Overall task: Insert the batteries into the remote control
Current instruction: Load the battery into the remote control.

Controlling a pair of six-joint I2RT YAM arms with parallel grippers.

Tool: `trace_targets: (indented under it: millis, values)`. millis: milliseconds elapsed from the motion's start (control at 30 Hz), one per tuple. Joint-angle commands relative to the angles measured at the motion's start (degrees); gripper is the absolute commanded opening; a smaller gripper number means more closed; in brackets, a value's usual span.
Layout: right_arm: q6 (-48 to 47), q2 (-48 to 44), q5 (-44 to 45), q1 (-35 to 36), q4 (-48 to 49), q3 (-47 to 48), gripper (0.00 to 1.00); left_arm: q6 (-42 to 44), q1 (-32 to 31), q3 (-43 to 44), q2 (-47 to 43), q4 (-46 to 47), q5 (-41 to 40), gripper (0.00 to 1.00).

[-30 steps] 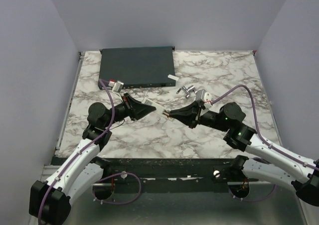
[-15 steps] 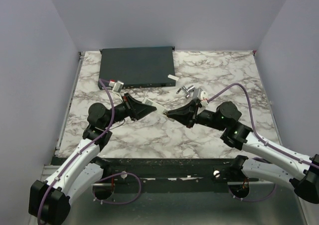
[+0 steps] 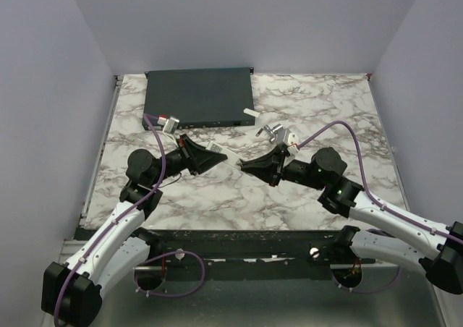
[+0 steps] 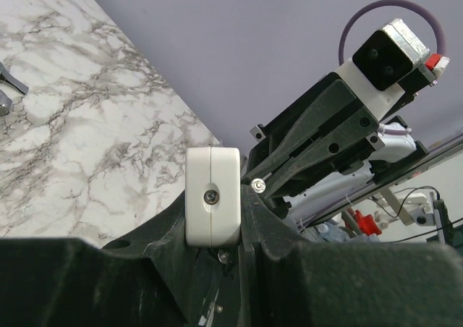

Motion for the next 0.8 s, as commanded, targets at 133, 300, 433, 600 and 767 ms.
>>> trace_targets:
  millis: [133,300,433,600,767]
  values:
    - [-1.9,0.6,0.0,0.1,1.4,-1.3,0.01,-0.2,-0.6,1.8,-0.3,2.7,1.4,0.0]
    - [-2.7,1.1,1.1,0.1,1.3,-1.6,0.01,-0.2,-0.7,2.0,0.0,3.0,2.0,0.0]
    - [-3.0,1.4,1.9,0.1,2.3,-2.3,0.01,-0.2,-0.8,2.0,0.3,3.0,2.3,0.0]
    - [-2.8,1.9,0.8,0.1,1.5,-1.8,0.01,-0.2,-0.9,1.9,0.3,3.2,1.9,0.0]
    - [-3.2,1.9,0.1,0.1,-1.6,-1.0,0.01,-0.6,-0.9,1.9,0.2,2.9,1.0,0.0]
